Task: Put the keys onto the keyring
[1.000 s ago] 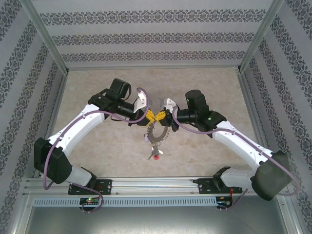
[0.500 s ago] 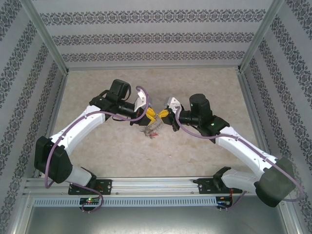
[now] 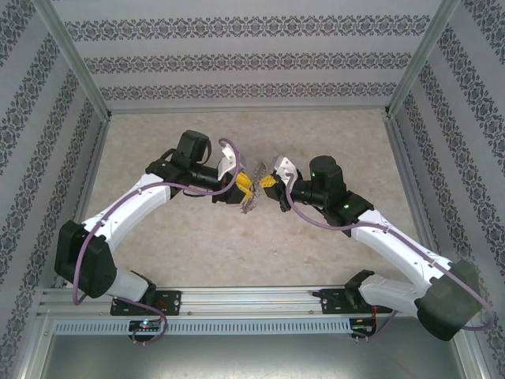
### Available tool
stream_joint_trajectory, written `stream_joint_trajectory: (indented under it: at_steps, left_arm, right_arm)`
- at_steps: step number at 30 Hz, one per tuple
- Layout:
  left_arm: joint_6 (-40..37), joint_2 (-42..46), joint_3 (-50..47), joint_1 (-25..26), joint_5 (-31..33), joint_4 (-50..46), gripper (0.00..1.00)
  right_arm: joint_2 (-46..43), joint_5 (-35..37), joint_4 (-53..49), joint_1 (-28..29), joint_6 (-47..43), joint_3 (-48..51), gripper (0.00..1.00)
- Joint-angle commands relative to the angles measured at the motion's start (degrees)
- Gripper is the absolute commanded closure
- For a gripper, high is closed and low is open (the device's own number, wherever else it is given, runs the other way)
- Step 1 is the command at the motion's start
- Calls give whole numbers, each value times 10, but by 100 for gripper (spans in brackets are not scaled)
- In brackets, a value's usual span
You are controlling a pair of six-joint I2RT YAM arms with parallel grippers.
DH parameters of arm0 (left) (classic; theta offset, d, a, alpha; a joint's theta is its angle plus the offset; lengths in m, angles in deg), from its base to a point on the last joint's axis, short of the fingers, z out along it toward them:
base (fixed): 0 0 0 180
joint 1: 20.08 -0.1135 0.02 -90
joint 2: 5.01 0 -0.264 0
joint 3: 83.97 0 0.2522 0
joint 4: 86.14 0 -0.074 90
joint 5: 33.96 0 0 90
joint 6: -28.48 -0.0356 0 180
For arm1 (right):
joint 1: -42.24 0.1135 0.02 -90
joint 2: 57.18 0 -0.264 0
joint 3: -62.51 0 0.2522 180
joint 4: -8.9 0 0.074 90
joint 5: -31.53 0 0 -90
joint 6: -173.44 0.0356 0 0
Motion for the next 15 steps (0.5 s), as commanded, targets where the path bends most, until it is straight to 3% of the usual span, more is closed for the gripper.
stream_joint_trajectory:
  at_steps: [1,15]
  left_arm:
    - [43,22,-20,-8,4,62,60]
    - [138,28,-93,-8,53,177,50]
  right_arm:
    - [-16,13,29,4,8,2,100]
    - [-11,36,71,17,26,15,100]
